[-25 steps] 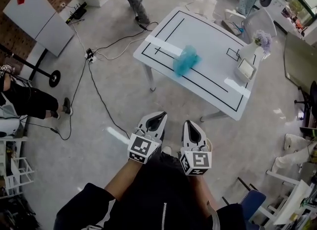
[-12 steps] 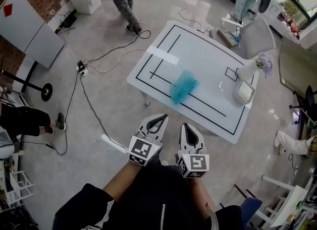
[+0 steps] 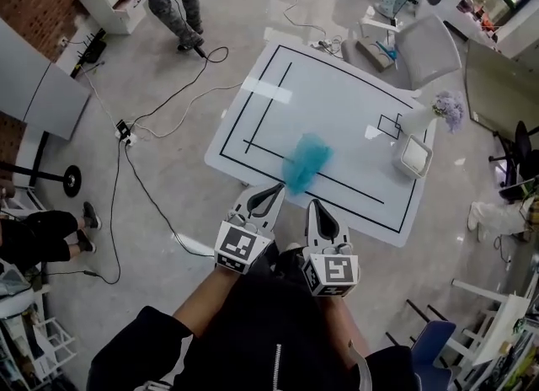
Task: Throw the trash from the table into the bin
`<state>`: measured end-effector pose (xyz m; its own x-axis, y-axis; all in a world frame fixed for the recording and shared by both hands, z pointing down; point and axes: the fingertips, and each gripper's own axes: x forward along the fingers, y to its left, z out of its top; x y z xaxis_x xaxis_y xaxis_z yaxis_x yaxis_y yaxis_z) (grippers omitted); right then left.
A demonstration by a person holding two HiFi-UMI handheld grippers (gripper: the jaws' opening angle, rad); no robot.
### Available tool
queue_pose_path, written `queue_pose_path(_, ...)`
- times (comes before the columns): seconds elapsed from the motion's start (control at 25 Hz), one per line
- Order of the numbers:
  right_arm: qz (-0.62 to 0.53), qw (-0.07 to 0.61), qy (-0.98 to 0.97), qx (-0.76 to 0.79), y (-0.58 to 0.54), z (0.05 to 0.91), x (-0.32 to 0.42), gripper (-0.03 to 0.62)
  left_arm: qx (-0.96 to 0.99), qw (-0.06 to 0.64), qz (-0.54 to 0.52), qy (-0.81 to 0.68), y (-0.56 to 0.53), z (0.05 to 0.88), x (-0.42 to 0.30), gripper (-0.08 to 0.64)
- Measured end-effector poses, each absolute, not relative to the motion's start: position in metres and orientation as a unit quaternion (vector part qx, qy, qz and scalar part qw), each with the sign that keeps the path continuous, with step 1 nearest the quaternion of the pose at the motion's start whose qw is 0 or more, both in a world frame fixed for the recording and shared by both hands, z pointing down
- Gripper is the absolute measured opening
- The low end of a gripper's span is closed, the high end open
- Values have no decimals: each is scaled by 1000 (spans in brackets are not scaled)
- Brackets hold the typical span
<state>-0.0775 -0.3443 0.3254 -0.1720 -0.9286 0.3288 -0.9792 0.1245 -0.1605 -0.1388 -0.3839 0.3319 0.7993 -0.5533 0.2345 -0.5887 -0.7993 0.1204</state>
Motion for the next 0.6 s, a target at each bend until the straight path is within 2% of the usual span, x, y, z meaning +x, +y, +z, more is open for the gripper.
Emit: queue_pose_path(0.6,190,71,-755,624,-375,328,-40,9,942,96,108,-303,-415,336,-92,8)
